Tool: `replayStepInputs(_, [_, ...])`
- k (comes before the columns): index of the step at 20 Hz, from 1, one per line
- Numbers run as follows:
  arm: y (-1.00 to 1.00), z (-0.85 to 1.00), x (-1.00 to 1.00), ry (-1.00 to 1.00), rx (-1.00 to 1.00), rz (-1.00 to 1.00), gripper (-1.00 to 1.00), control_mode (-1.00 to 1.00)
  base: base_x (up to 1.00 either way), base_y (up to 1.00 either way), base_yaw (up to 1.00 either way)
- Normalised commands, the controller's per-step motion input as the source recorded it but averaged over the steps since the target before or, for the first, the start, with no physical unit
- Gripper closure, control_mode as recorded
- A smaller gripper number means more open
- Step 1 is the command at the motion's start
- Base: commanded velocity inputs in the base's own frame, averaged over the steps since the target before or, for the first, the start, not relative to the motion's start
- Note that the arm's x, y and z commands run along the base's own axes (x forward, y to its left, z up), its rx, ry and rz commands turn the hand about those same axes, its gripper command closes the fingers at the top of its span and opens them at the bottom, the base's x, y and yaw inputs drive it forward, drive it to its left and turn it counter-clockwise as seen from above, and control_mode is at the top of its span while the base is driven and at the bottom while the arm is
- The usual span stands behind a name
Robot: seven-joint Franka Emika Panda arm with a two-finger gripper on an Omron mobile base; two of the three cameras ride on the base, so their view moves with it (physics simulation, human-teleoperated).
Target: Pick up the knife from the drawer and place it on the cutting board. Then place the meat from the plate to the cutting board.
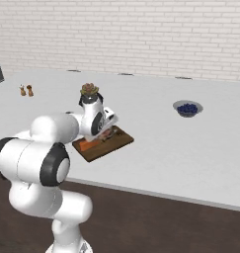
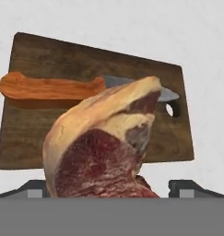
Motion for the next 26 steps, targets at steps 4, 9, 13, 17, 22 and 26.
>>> replayStepInputs(4, [0.00,-0.46,0.30,0.00,0.00,0.26,1.00,-1.00,0.00,0.00,0.00])
replayStepInputs(9, [0.00,-0.26,0.14,0.00,0.00,0.29,1.00,-1.00,0.00,0.00,0.00])
replayStepInputs(13, [0.00,-0.16,0.25,0.00,0.00,0.26,1.00,-1.00,0.00,0.00,0.00])
replayStepInputs(17, [0.00,-0.15,0.23,0.00,-0.01,0.27,1.00,-1.00,0.00,0.00,0.00])
replayStepInputs(22, [0.07,-0.11,0.29,0.00,-0.03,0.25,1.00,-1.00,0.00,0.00,0.00])
replayStepInputs(26, [0.04,-0.09,0.18,0.00,-0.02,0.23,1.00,-1.00,0.00,0.00,0.00])
